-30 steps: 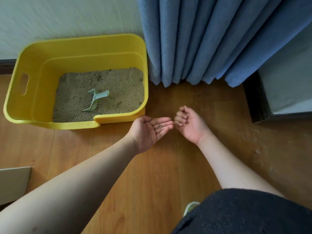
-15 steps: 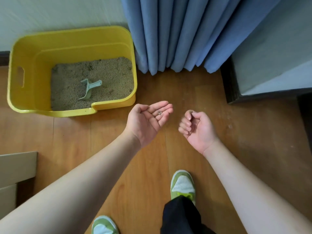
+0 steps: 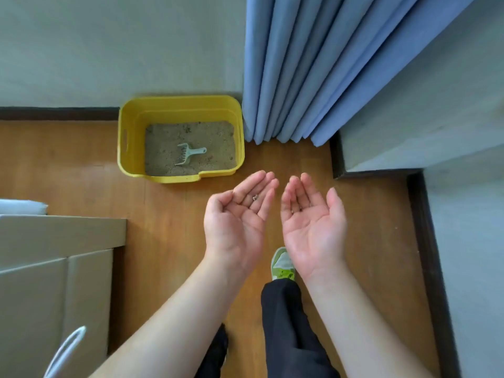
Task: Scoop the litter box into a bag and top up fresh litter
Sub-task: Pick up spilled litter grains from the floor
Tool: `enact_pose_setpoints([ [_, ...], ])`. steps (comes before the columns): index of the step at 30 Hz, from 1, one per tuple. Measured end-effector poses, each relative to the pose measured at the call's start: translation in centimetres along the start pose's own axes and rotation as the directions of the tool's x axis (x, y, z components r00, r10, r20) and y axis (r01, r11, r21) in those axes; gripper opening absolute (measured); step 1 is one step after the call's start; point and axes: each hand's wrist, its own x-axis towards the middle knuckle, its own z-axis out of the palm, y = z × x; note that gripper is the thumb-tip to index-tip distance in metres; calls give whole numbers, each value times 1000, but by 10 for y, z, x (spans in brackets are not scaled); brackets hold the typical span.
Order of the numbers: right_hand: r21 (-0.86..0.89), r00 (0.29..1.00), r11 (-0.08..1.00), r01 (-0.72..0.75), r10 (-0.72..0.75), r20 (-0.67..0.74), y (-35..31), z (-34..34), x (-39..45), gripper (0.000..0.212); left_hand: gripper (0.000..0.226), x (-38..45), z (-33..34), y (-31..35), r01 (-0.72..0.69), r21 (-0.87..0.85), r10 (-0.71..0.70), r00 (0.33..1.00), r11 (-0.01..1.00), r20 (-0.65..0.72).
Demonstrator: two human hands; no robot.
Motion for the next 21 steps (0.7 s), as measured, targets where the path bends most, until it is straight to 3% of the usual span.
enact_pose_setpoints([
  [5, 50, 999, 998, 44, -45, 17, -6, 97, -119, 51, 51, -117, 77, 34, -87, -33, 87, 996, 996, 6],
  [11, 41, 979, 983, 180, -183, 91, -31, 186, -258, 52, 47, -250, 154, 61, -76, -54, 79, 996, 996, 49],
  [21, 76, 907, 924, 374, -381, 177, -60, 221, -396, 57, 47, -376, 222, 63, -32, 10, 29, 970, 999, 240],
])
